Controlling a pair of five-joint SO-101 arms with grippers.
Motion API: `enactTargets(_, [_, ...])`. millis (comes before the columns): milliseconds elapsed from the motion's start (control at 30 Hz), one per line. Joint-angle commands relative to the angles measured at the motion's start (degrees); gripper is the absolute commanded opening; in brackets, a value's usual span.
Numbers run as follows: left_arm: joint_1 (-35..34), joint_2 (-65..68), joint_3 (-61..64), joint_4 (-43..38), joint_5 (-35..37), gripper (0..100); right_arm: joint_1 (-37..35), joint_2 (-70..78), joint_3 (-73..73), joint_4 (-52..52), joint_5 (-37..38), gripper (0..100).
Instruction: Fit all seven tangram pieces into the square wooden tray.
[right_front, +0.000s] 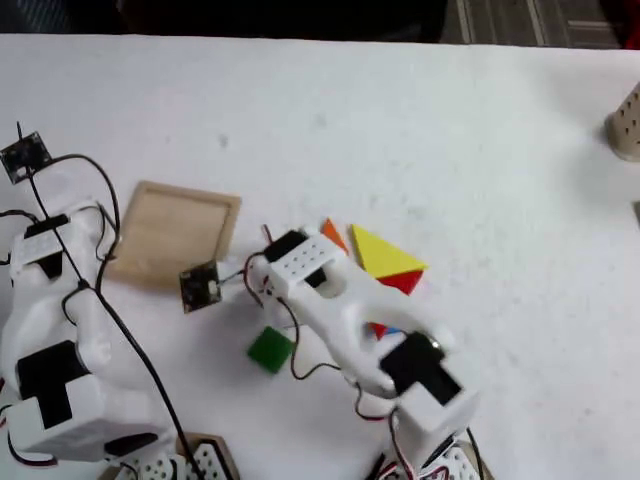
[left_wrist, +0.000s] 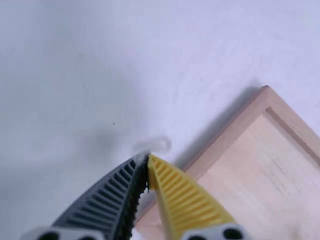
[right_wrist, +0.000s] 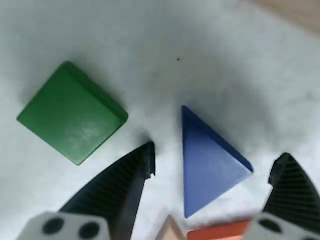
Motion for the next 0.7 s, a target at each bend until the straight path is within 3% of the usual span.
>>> enactTargets(0, [-0.22, -0.22, -3.25, -1.67, 0.35, 3, -0.31, 0.84, -1.32, -1.98, 0.35, 35.4])
enactTargets(467, [-0.22, -0.22, -3.25, -1.67, 0.35, 3, 0.13, 0.22, -1.93, 2.07, 0.35, 35.0])
enactTargets(667, [-0.22, -0.22, -3.25, -1.67, 0.35, 3, 2.07, 0.04, -1.93, 2.07, 0.35, 12.8])
